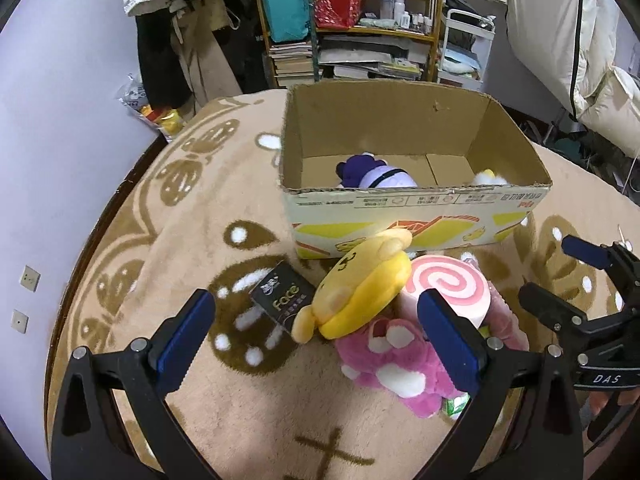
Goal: Organize soft objects
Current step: 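Grasp the yellow plush bear with the left tool while the right tool grasps the pink wrapped item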
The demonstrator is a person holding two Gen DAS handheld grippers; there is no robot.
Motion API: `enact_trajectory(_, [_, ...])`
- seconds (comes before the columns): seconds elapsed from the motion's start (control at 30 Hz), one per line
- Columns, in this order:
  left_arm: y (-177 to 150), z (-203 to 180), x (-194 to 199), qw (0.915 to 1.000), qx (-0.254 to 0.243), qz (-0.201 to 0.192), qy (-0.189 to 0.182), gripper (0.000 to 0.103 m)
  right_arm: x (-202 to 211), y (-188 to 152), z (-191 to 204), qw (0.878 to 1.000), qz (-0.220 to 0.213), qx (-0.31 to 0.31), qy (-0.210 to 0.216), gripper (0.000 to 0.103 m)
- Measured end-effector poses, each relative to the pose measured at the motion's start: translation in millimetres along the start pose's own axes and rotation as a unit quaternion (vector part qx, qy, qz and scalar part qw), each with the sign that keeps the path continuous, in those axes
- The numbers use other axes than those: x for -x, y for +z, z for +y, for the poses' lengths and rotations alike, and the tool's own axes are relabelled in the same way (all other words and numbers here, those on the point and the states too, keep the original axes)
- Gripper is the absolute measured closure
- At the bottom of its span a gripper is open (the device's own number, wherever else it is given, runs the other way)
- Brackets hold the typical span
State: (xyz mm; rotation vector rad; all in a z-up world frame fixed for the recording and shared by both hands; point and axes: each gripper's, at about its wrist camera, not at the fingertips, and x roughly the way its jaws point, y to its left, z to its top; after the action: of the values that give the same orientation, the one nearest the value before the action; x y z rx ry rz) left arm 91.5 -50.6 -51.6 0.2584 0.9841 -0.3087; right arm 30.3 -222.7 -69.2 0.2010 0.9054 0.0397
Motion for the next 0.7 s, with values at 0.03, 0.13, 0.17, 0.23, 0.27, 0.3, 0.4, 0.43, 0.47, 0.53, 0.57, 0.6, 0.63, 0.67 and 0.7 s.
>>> enact_trajectory(0.03, [0.2, -1.1, -2.3, 1.0000, -0.001, 0.002, -0.002, 0.003, -3.7, -0.6, -1.7, 1.000, 0.006, -0.004, 0.000, 0.000])
enact_trajectory(0.13, [1.4, -3.5, -10.4, 0.9999, -0.005, 0.009, -0.004, 0.003, -11.0, -1.8, -7.8, 1.000, 0.018, -0.012, 0.000, 0.006])
enact_trajectory(0.17, [1.3, -4.4, -12.9, 0.9999, -0.007, 0.012, -0.004, 0.003, -13.9, -2.5, -9.9, 1.000, 0.023, -0.015, 0.001, 0.006])
enact_trajectory(0.23, [0.9, -6.5, -18.3, 0.9997, -0.012, 0.020, -0.004, 0.003, -19.1, -3.2, -12.6, 0.999, 0.031, -0.021, 0.001, 0.007])
enact_trajectory(0.27, [0.8, -7.7, -20.6, 0.9996, -0.014, 0.022, -0.005, 0.003, -20.7, -3.6, -13.5, 0.999, 0.034, -0.022, 0.001, 0.010])
enact_trajectory(0.3, [0.7, -8.5, -21.5, 0.9996, -0.015, 0.023, -0.004, 0.003, -22.7, -3.7, -14.1, 0.999, 0.038, -0.023, 0.001, 0.013])
enact_trajectory(0.4, [0.4, -11.5, -27.4, 0.9993, -0.023, 0.030, -0.002, 0.003, -30.9, -4.3, -16.7, 0.998, 0.052, -0.026, 0.003, 0.018])
enact_trajectory(0.43, [0.2, -11.9, -29.9, 0.9991, -0.025, 0.033, 0.001, 0.003, -34.5, -4.9, -17.1, 0.998, 0.059, -0.026, 0.004, 0.019])
enact_trajectory(0.47, [-0.1, -12.2, -32.6, 0.9989, -0.026, 0.038, 0.003, 0.003, -37.2, -5.8, -17.2, 0.998, 0.064, -0.025, 0.004, 0.021])
enact_trajectory(0.53, [-0.7, -12.4, -36.8, 0.9986, -0.027, 0.045, 0.001, 0.003, -43.3, -7.0, -16.6, 0.997, 0.076, -0.022, 0.002, 0.024])
enact_trajectory(0.57, [-1.0, -12.4, -39.6, 0.9984, -0.027, 0.050, 0.001, 0.003, -45.8, -7.4, -16.8, 0.996, 0.082, -0.021, 0.005, 0.028])
enact_trajectory(0.6, [-1.3, -12.4, -41.7, 0.9983, -0.027, 0.052, 0.001, 0.003, -48.0, -8.0, -16.5, 0.996, 0.087, -0.019, 0.007, 0.030])
enact_trajectory(0.63, [-1.2, -12.4, -43.8, 0.9982, -0.027, 0.054, 0.002, 0.003, -49.2, -8.5, -16.6, 0.996, 0.091, -0.018, 0.008, 0.030])
enact_trajectory(0.67, [-1.3, -12.3, -46.3, 0.9980, -0.028, 0.056, 0.002, 0.003, -50.8, -8.9, -16.1, 0.995, 0.095, -0.017, 0.010, 0.030])
enact_trajectory(0.7, [-1.2, -12.4, -49.1, 0.9979, -0.028, 0.059, 0.002, 0.003, -52.3, -9.5, -15.9, 0.995, 0.098, -0.015, 0.012, 0.030])
